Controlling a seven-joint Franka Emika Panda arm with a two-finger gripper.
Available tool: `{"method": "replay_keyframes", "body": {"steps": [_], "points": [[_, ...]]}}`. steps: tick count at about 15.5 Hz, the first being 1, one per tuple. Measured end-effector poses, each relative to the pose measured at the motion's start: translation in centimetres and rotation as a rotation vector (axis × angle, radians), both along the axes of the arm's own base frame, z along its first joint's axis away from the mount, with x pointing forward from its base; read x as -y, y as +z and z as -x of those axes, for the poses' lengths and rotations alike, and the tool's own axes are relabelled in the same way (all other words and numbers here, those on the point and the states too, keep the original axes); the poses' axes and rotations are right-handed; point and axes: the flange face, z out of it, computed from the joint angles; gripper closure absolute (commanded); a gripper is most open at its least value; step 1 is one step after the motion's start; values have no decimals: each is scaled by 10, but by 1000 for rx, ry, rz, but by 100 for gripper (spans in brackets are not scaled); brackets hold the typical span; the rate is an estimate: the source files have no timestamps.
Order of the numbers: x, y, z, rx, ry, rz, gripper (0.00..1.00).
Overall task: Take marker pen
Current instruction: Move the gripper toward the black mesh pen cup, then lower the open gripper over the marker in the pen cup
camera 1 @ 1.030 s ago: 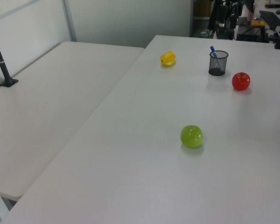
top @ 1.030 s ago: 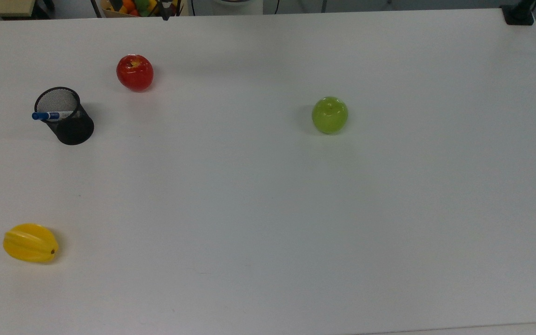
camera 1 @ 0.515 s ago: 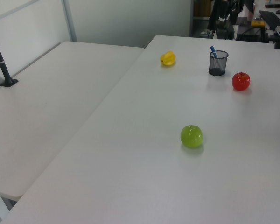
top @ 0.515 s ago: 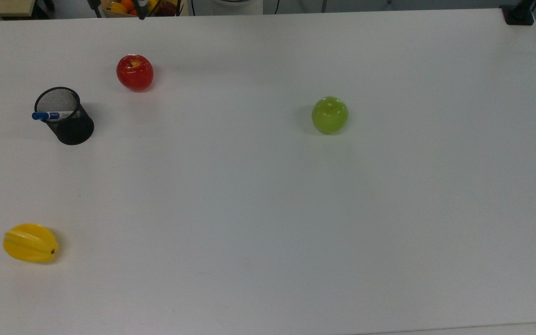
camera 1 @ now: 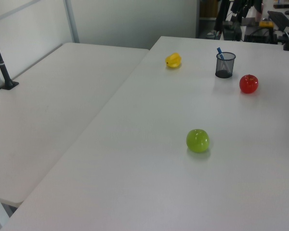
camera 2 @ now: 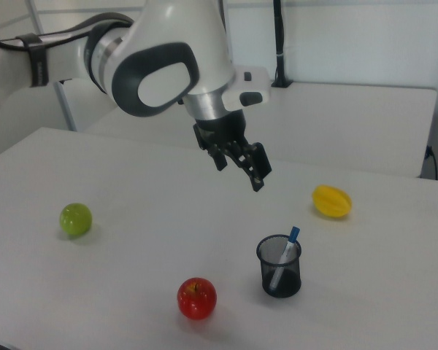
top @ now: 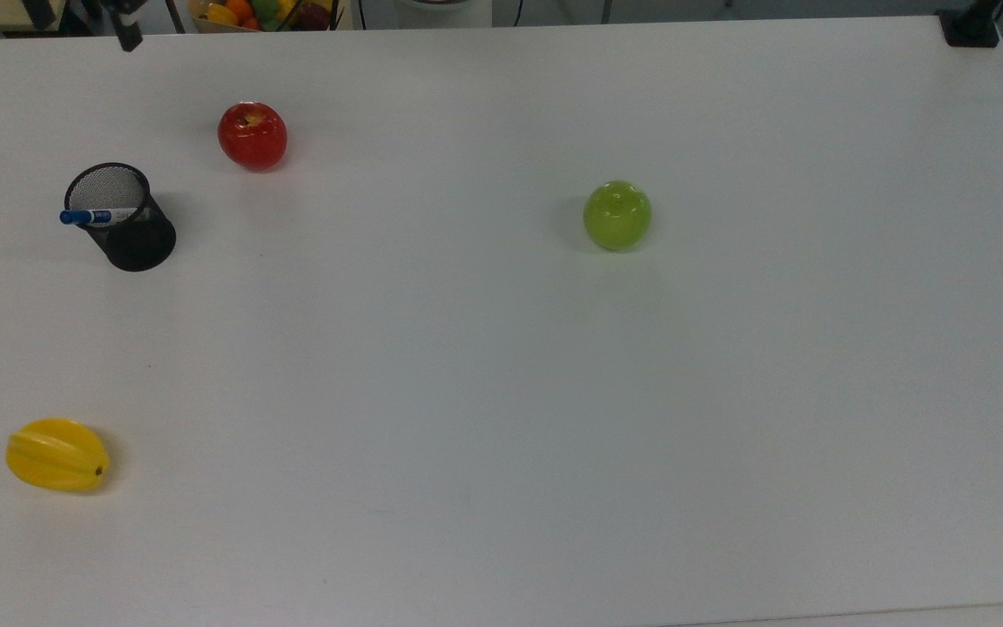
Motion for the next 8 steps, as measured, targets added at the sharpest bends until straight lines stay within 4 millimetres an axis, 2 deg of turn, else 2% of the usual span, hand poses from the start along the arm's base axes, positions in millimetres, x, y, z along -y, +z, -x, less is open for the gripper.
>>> {"method": "replay_keyframes", "body": {"steps": [4,8], "points": [[40,-33,-10,35,34,32,0],[69,-51,-7,53,48,42,0]]}}
